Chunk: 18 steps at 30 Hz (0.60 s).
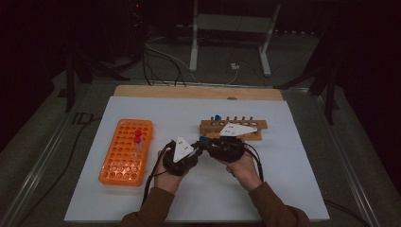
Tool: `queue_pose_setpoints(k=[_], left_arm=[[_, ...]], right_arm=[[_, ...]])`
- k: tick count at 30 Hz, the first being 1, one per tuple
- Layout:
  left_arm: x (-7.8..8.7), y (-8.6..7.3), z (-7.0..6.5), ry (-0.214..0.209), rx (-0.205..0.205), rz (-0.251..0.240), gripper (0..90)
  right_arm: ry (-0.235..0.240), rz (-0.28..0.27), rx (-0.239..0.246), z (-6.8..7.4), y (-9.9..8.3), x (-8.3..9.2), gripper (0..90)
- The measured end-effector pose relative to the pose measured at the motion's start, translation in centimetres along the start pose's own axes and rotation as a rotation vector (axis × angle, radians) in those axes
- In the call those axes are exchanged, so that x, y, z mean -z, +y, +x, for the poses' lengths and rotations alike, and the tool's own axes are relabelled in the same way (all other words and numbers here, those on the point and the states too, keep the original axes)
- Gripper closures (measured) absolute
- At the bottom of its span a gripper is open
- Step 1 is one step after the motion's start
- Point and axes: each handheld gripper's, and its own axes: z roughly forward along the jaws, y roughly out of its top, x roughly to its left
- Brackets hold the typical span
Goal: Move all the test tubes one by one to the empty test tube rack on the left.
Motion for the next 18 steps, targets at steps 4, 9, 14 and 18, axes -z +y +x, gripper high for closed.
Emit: queue_pose_setpoints(k=[4, 9, 14, 18], left_arm=[[0.0, 0.0, 0.0, 0.001, -0.005, 0.007, 76.3], [0.0, -0.3, 0.5, 0.015, 0.016, 0.016, 76.4], [0.4, -0.8, 1.1, 0.028, 0.044, 0.014, 76.4], [0.8, -1.0, 1.4, 0.033, 0.054, 0.013, 76.5]], right_arm=[[0.008, -0.003, -0.001, -0.1, 0.0, 0.1, 70.8], [0.038, -0.026, -0.024, -0.4, 0.1, 0.5, 51.4], [0.029, -0.026, -0.036, -0.9, 0.0, 0.9, 39.6], [-0.009, -0.02, -0.023, -1.0, -0.2, 1.1, 30.2]])
